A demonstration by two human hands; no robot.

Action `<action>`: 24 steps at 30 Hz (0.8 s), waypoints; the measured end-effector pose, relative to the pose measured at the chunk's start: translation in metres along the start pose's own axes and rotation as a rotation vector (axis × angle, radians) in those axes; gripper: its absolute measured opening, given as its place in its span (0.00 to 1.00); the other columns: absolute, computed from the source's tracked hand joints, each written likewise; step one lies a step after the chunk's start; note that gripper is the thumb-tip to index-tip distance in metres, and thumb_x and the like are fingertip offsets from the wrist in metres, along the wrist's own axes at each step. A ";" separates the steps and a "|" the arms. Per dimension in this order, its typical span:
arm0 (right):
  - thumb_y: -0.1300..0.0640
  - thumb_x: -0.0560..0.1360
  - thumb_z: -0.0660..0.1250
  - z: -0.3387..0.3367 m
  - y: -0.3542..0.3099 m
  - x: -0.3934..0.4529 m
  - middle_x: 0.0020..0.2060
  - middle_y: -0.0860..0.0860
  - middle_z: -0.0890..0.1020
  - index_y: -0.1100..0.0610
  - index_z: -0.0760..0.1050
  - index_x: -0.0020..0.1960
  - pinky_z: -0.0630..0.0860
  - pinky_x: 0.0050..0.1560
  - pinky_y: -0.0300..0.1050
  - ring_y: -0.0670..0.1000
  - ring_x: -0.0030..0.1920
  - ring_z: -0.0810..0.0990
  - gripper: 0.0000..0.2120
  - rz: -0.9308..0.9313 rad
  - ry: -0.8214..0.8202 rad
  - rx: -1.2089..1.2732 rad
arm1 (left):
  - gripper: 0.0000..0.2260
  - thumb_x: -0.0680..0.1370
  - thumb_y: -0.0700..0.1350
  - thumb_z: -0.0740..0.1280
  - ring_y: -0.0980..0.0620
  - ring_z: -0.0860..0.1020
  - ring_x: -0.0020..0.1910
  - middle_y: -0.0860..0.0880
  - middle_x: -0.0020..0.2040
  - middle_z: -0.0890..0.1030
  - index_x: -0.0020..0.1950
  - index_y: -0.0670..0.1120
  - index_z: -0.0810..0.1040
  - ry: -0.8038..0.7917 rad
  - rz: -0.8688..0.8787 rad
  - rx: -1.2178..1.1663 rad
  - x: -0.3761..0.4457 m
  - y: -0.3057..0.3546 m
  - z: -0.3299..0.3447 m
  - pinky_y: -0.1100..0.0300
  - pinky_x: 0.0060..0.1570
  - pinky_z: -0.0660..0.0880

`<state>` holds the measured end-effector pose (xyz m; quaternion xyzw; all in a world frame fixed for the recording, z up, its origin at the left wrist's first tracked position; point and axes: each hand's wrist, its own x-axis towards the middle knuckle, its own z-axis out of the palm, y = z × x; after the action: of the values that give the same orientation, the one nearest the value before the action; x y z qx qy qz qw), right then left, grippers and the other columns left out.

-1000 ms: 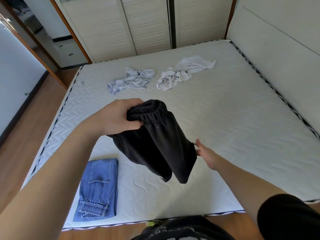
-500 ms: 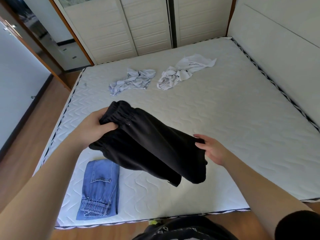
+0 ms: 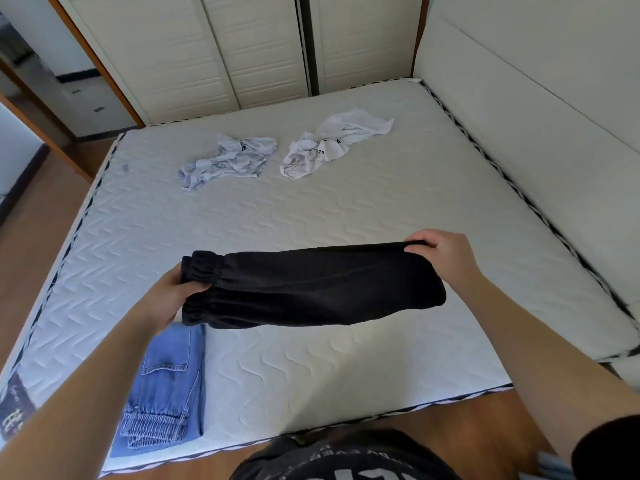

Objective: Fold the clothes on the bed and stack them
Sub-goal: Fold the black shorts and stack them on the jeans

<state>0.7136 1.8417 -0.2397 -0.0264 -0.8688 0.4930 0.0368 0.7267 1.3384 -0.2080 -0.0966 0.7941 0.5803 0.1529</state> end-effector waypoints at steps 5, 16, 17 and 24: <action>0.53 0.72 0.72 -0.017 -0.006 -0.005 0.40 0.35 0.83 0.39 0.81 0.42 0.69 0.45 0.25 0.38 0.44 0.80 0.08 -0.063 0.069 -0.072 | 0.15 0.76 0.33 0.65 0.48 0.83 0.54 0.46 0.55 0.84 0.59 0.47 0.79 -0.044 -0.017 -0.111 0.015 -0.006 0.023 0.52 0.53 0.76; 0.60 0.74 0.72 -0.026 0.002 -0.022 0.44 0.34 0.84 0.37 0.81 0.46 0.70 0.49 0.25 0.35 0.48 0.81 0.15 0.103 -0.092 -0.191 | 0.16 0.68 0.46 0.71 0.46 0.83 0.54 0.46 0.55 0.84 0.56 0.54 0.81 -0.183 -0.102 -0.183 0.046 -0.045 0.046 0.51 0.51 0.77; 0.60 0.74 0.72 -0.024 0.004 -0.024 0.43 0.34 0.84 0.38 0.81 0.46 0.69 0.48 0.23 0.36 0.47 0.81 0.14 0.115 -0.069 -0.224 | 0.16 0.68 0.47 0.71 0.47 0.83 0.55 0.47 0.55 0.84 0.55 0.55 0.81 -0.199 -0.113 -0.187 0.048 -0.050 0.048 0.51 0.51 0.77; 0.57 0.75 0.67 -0.006 0.016 -0.028 0.37 0.37 0.82 0.42 0.79 0.42 0.69 0.40 0.29 0.39 0.41 0.79 0.09 0.120 0.071 -0.353 | 0.23 0.68 0.42 0.71 0.46 0.81 0.58 0.47 0.57 0.83 0.63 0.50 0.76 -0.278 -0.158 -0.174 0.056 -0.090 0.067 0.48 0.59 0.76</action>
<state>0.7424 1.8526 -0.2517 -0.1015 -0.9370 0.3328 0.0327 0.7133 1.3761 -0.3265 -0.0906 0.7020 0.6408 0.2974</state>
